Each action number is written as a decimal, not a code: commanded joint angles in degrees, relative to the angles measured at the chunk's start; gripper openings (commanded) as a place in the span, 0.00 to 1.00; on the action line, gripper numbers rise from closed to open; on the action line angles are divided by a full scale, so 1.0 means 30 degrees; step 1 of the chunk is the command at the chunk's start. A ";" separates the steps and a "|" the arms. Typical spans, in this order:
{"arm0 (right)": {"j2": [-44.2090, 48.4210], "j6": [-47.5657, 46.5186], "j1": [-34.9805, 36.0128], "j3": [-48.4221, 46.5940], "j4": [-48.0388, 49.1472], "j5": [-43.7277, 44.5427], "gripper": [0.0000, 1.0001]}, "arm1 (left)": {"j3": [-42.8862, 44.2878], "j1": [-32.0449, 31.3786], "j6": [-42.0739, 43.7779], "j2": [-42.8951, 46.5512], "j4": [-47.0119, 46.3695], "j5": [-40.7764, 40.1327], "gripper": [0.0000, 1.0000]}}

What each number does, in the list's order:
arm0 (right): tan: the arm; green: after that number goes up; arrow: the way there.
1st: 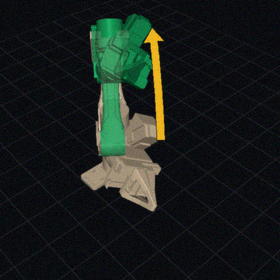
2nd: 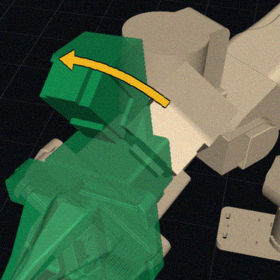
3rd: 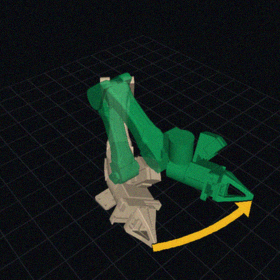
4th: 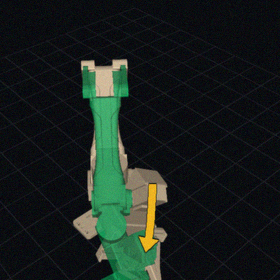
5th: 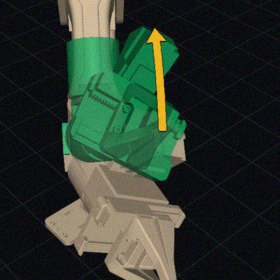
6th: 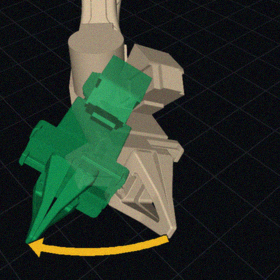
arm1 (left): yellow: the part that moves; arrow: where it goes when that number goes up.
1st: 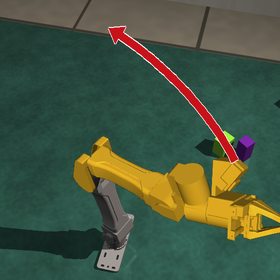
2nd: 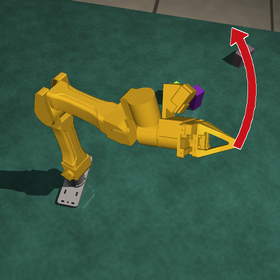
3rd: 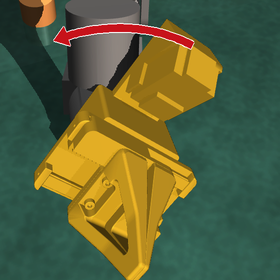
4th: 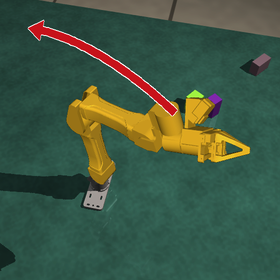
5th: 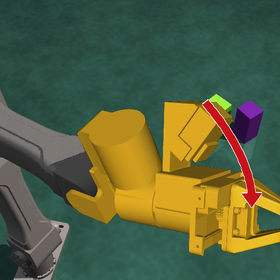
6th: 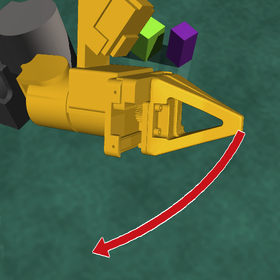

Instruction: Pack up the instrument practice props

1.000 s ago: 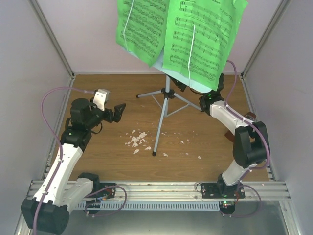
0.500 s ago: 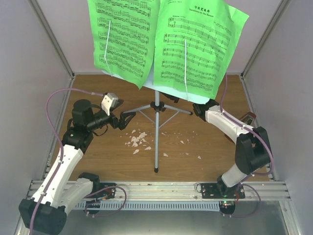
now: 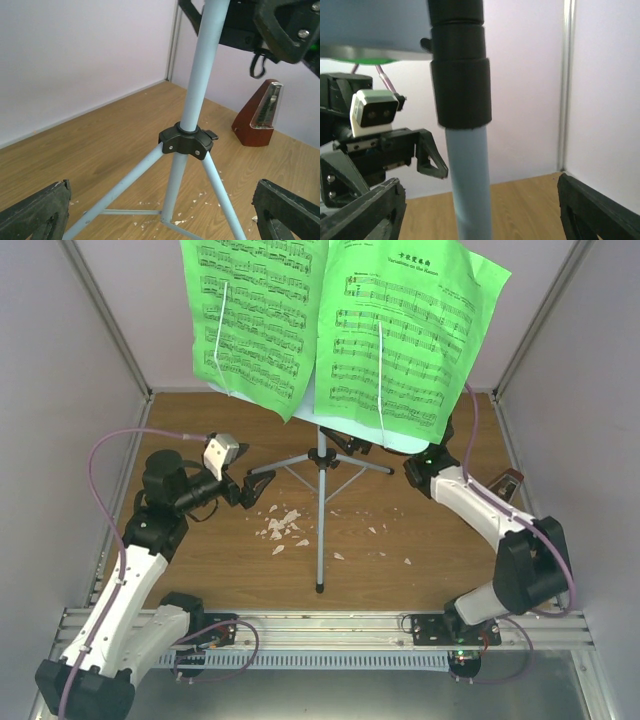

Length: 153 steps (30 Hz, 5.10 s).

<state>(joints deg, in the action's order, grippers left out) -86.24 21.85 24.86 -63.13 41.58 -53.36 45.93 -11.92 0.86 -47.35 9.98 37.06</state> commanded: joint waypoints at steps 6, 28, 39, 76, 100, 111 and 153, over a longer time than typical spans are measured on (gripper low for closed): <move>0.4879 0.0507 -0.1528 0.5187 -0.1065 0.5237 0.90 | -0.0535 -0.0157 0.0021 0.1161 -0.0776 -0.4228 0.99; 1.0121 0.8431 1.1088 1.0168 -1.1005 2.4350 0.83 | -0.0076 -0.0070 -0.1038 0.0370 0.0568 -1.0009 0.99; 0.2864 0.7993 1.4969 0.4241 -1.5292 3.1428 0.80 | -0.0147 -0.0086 -0.1038 0.0655 0.0420 -0.9529 0.99; 0.3259 0.0057 0.9402 0.6742 -0.9489 2.9445 0.01 | -0.0298 -0.0102 -0.0929 0.0772 0.0332 -0.9389 0.99; 0.1763 -0.8958 0.1006 0.6963 -0.4814 1.2806 0.00 | -0.0395 -0.0115 -0.0822 0.0642 0.0216 -0.9265 0.99; 0.3685 -0.8959 0.0970 0.7786 -0.5676 1.3117 0.64 | -0.0572 -0.0102 -0.0844 0.1390 -0.0002 -1.0000 0.99; 0.7557 0.0825 0.2345 -0.2640 -1.2346 0.5351 0.77 | 1.2837 0.4807 -0.9225 -0.5210 0.1378 0.5578 0.60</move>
<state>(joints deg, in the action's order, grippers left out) -63.57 23.49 30.74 -69.23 3.44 -35.88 82.65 1.80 -24.56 -62.04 17.87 50.02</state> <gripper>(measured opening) 0.773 0.647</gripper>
